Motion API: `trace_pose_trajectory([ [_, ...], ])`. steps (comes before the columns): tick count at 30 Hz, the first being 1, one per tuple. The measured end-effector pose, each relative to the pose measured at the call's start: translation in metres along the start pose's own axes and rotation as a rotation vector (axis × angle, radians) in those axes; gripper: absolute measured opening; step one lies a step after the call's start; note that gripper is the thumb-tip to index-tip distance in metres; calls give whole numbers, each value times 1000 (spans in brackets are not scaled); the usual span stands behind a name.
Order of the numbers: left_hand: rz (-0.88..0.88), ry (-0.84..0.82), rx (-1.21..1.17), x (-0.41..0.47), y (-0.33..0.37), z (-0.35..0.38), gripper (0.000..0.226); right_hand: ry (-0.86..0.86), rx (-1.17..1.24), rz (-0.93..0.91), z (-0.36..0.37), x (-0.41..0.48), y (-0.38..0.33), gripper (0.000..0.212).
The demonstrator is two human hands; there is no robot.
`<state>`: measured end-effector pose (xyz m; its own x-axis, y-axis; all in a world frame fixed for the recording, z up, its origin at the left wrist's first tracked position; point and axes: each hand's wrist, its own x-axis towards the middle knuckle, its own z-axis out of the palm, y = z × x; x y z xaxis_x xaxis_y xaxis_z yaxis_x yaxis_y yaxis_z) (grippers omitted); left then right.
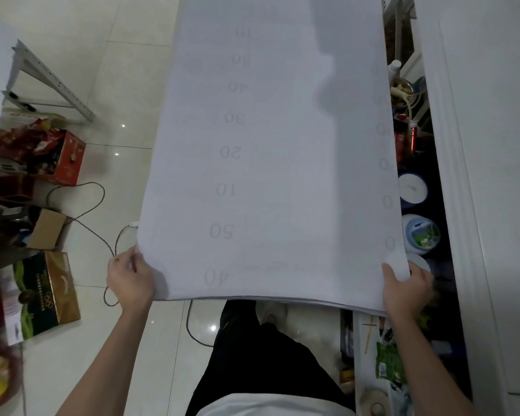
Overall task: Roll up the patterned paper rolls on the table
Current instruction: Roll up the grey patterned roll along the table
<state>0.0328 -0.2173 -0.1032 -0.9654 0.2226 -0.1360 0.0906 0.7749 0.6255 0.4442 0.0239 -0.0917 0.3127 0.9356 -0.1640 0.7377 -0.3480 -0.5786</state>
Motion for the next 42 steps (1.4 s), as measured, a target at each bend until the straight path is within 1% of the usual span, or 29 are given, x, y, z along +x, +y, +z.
trace_pose_trajectory([
  [2, -11, -24, 15, 1, 3, -1, 29, -3, -4, -10, 0, -3, -1, 39],
  [5, -41, -42, 107, -7, 1, -5, 37, 10, -41, 11, -3, -15, 9, 42],
  [8, -64, -68, 54, -19, 0, -6, 25, 48, -54, 39, -5, -26, 14, 42],
  [11, -125, -57, 13, -18, 6, -3, 18, 55, -34, 51, -6, -22, 10, 47],
  [14, -119, -113, 28, -18, 8, -6, 15, 21, -44, 33, -7, -17, 6, 49],
  [15, -101, -141, 76, -19, 8, -7, 18, -2, -84, 27, -8, -18, 5, 51],
  [17, 25, -137, 295, -25, 12, -7, 36, -40, -241, -20, -11, -24, 2, 61],
  [18, 156, -125, 393, -30, 19, -7, 44, -52, -325, -86, -12, -29, -1, 65],
  [19, 342, -141, 444, -35, 27, -7, 43, -70, -377, -192, -12, -35, -5, 65],
  [20, 541, -197, 452, -40, 36, -5, 36, -111, -388, -332, -12, -42, -9, 60],
  [21, 684, -288, 430, -47, 46, -3, 32, -176, -365, -486, -10, -50, -12, 52],
  [22, 758, -391, 399, -54, 54, -2, 32, -253, -319, -624, -7, -59, -16, 43],
  [23, 783, -479, 374, -62, 62, -1, 33, -330, -263, -721, -4, -67, -20, 35],
  [25, 794, -581, 353, -71, 70, 3, 40, -446, -196, -794, 0, -79, -30, 24],
  [27, 827, -616, 371, -76, 76, 6, 42, -497, -225, -803, 2, -84, -38, 16],
  [29, 870, -636, 394, -73, 81, 8, 37, -531, -249, -782, 2, -83, -46, 3],
  [31, 897, -630, 410, -69, 83, 10, 29, -592, -260, -700, 5, -78, -55, 9],
  [33, 913, -612, 394, -64, 86, 14, 24, -660, -255, -580, 8, -70, -65, 10],
  [35, 943, -573, 371, -60, 90, 19, 21, -684, -246, -513, 12, -62, -74, 12],
  [36, 984, -543, 364, -58, 93, 22, 26, -666, -260, -513, 16, -58, -79, 13],
  [37, 1037, -522, 376, -57, 95, 26, 36, -639, -279, -522, 20, -53, -84, 13],
  [39, 1135, -518, 431, -52, 99, 31, 53, -596, -279, -520, 30, -44, -93, 14],
  [40, 1161, -534, 471, -51, 101, 33, 56, -596, -250, -512, 35, -40, -97, 14],
  [42, 1195, -565, 554, -47, 102, 36, 54, -614, -175, -518, 43, -35, -101, 10],
])
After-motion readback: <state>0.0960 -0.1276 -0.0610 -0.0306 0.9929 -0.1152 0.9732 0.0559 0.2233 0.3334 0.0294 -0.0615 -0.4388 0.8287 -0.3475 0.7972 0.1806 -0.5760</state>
